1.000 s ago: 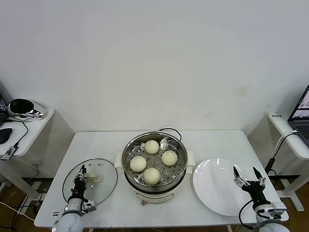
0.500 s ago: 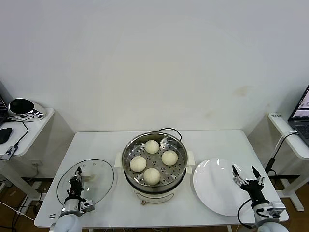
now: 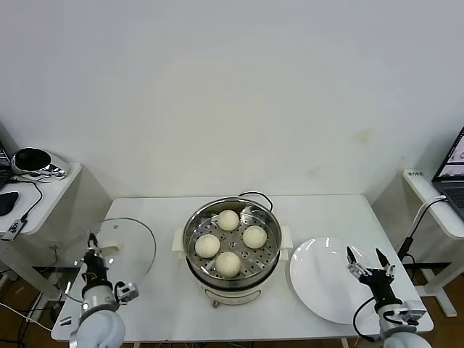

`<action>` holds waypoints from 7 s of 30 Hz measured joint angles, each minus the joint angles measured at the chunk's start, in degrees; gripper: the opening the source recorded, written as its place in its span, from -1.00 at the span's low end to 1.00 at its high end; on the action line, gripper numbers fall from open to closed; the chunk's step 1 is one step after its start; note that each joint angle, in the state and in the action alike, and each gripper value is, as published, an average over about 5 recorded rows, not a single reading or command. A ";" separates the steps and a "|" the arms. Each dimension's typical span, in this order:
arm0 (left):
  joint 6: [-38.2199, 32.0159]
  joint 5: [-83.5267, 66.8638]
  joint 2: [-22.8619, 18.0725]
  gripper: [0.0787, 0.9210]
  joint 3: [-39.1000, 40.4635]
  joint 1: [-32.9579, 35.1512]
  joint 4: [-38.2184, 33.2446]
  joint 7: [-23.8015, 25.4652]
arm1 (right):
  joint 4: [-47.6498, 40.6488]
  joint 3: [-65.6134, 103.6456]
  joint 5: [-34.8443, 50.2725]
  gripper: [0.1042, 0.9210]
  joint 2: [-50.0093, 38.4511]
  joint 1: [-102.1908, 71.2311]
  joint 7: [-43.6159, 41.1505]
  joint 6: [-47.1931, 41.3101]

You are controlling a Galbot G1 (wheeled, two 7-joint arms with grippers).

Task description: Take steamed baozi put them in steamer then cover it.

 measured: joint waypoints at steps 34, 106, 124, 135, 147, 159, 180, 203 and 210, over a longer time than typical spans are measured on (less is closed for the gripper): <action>9.19 18.04 -12.84 -0.83 21.87 -12.88 -11.79 20.90 | 0.14 1.25 -7.86 0.76 6.17 -0.06 1.12 -1.44; 9.16 25.20 -17.17 -0.83 36.99 -18.35 0.84 23.33 | -1.35 1.09 -9.38 0.76 6.51 1.30 1.23 -1.73; 9.19 25.47 -16.34 -0.51 37.42 -18.70 0.40 23.79 | -1.25 1.10 -9.38 0.76 6.69 1.23 1.24 -1.59; 9.18 24.95 -15.20 0.25 38.78 -17.74 -2.19 25.01 | -1.04 1.23 -9.32 0.76 6.81 1.19 1.24 -1.57; 9.16 23.32 -13.53 0.76 40.20 -15.51 -6.84 27.35 | -0.92 1.39 -9.26 0.76 6.82 0.80 1.24 -1.30; 9.18 21.60 -11.75 0.77 40.25 -12.21 -13.69 28.96 | 0.04 0.61 -8.98 0.76 6.71 -0.29 0.58 -1.81; 7.38 -23.04 -9.89 0.77 16.48 -0.30 -27.31 16.94 | 4.86 -6.77 -13.91 0.76 8.16 -7.23 0.77 0.47; -28.84 -68.56 -13.07 0.77 -7.80 19.97 -20.52 6.83 | 13.11 -8.66 -15.56 0.76 4.98 -14.05 4.80 -2.61; -31.70 -66.45 -13.32 0.77 -7.46 24.49 -18.34 6.03 | 14.51 -9.56 -15.83 0.76 4.38 -15.67 5.12 -3.10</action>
